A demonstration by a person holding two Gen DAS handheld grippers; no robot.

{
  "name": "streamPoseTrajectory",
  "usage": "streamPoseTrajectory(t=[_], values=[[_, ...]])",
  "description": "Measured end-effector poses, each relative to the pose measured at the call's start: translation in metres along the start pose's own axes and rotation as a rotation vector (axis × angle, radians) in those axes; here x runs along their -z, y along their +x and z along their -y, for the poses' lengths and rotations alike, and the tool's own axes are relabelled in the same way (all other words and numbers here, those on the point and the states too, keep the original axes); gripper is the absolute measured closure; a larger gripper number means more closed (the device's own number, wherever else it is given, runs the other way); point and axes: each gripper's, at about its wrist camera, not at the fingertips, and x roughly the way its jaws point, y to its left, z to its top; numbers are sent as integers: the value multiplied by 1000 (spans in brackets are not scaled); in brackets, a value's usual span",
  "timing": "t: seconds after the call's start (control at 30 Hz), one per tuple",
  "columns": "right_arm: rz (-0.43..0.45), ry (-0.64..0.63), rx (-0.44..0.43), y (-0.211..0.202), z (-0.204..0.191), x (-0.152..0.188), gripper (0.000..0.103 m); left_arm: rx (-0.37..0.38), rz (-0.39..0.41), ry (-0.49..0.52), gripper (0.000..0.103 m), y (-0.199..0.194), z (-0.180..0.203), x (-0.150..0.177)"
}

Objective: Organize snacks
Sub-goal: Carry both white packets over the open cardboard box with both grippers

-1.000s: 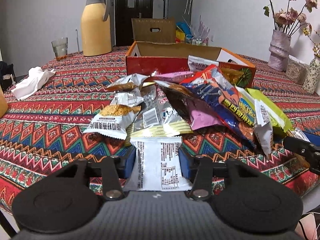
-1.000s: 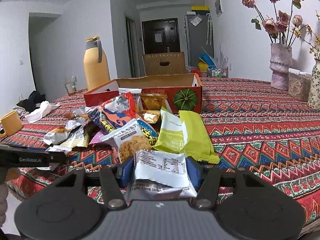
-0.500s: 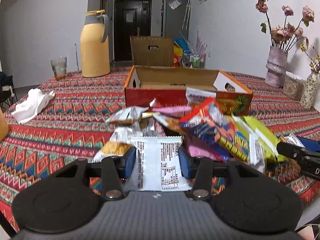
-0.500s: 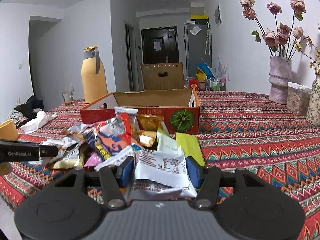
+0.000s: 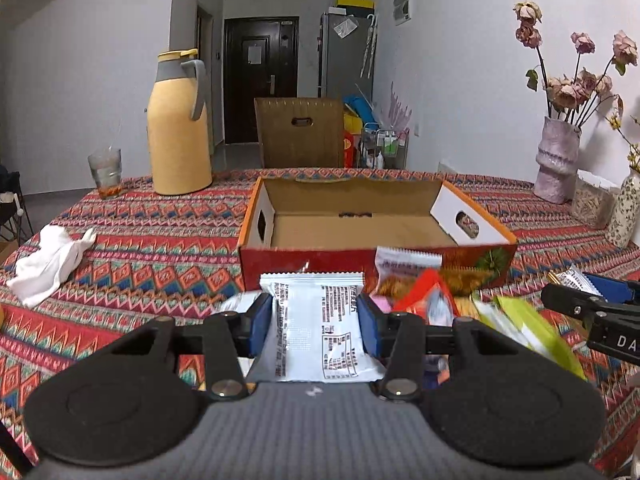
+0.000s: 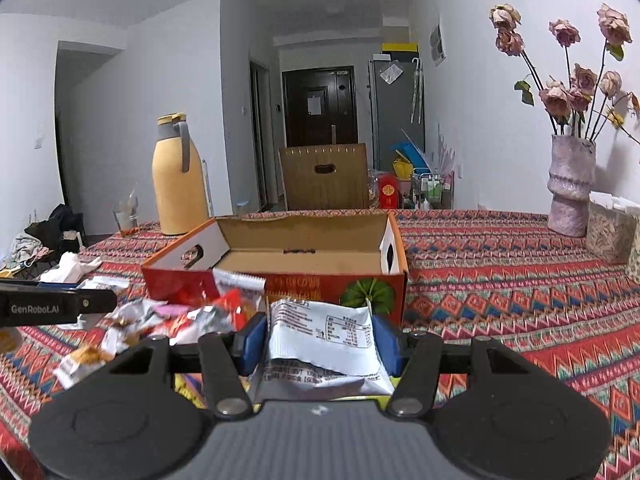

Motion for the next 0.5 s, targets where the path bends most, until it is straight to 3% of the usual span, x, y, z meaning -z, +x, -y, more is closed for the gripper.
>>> streamPoseTrajectory(t=[0.5], values=[[47,-5,8,68,4,-57,47,0,40,-20,56,49,2,-47]])
